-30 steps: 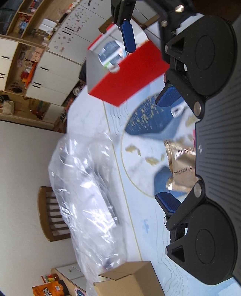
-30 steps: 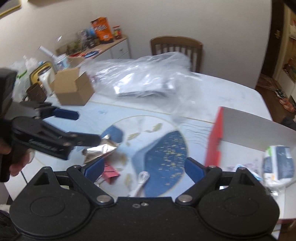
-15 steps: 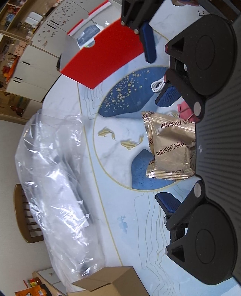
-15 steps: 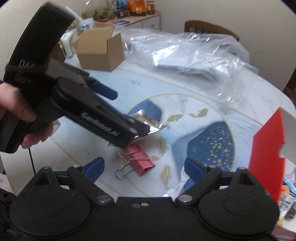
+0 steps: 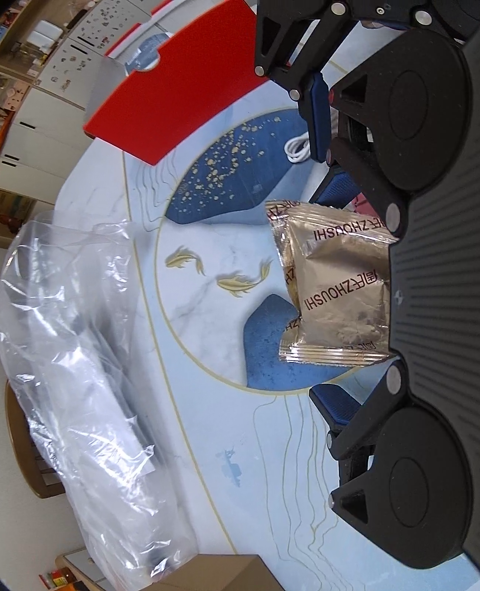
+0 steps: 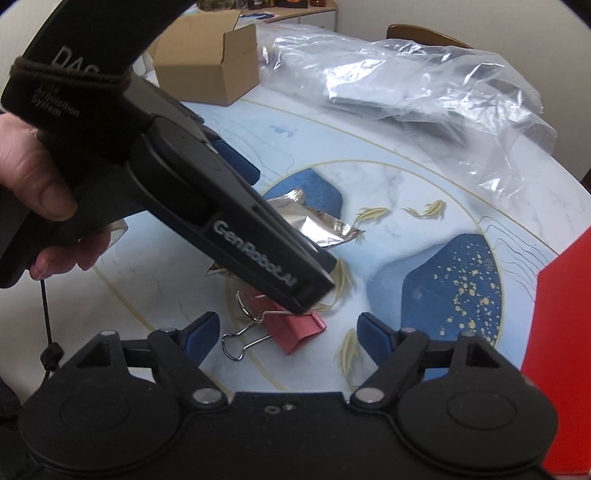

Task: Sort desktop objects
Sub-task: 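Grasp the gold foil snack packet with the left tool while the right tool grasps the pink binder clip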

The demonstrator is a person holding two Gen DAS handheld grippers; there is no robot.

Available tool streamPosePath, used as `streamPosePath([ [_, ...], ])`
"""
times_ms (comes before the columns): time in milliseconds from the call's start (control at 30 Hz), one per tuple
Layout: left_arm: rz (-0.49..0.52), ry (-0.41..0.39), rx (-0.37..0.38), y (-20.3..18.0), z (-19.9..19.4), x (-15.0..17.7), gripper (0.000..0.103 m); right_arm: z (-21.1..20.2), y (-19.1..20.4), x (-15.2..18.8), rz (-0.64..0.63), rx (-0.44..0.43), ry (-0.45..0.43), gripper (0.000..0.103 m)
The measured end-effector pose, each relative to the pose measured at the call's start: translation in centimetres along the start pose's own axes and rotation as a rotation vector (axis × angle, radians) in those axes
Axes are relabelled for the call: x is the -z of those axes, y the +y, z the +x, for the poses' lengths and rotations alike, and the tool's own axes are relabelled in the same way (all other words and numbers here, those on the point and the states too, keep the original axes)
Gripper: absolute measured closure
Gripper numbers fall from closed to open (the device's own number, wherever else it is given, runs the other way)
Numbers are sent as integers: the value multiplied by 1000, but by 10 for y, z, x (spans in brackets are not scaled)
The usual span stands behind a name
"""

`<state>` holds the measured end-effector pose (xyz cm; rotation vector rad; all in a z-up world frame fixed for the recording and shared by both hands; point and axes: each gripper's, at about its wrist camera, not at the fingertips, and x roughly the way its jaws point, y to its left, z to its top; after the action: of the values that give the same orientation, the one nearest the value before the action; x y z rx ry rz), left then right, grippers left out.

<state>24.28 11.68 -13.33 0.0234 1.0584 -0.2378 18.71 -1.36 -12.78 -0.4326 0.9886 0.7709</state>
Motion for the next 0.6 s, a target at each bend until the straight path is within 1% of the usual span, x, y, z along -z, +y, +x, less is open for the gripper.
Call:
streamPosePath([
  [233, -19, 24, 5, 8, 11, 1, 4, 9, 2, -3, -22, 4, 7, 31],
  [300, -26, 27, 14, 11, 12, 1, 4, 12, 2, -3, -21, 0, 14, 36],
  [467, -24, 18, 22, 13, 13, 1, 4, 17, 0, -2, -13, -6, 38, 43],
  [600, -23, 15, 20, 13, 13, 2, 4, 19, -2, -3, 5, -18, 37, 43],
])
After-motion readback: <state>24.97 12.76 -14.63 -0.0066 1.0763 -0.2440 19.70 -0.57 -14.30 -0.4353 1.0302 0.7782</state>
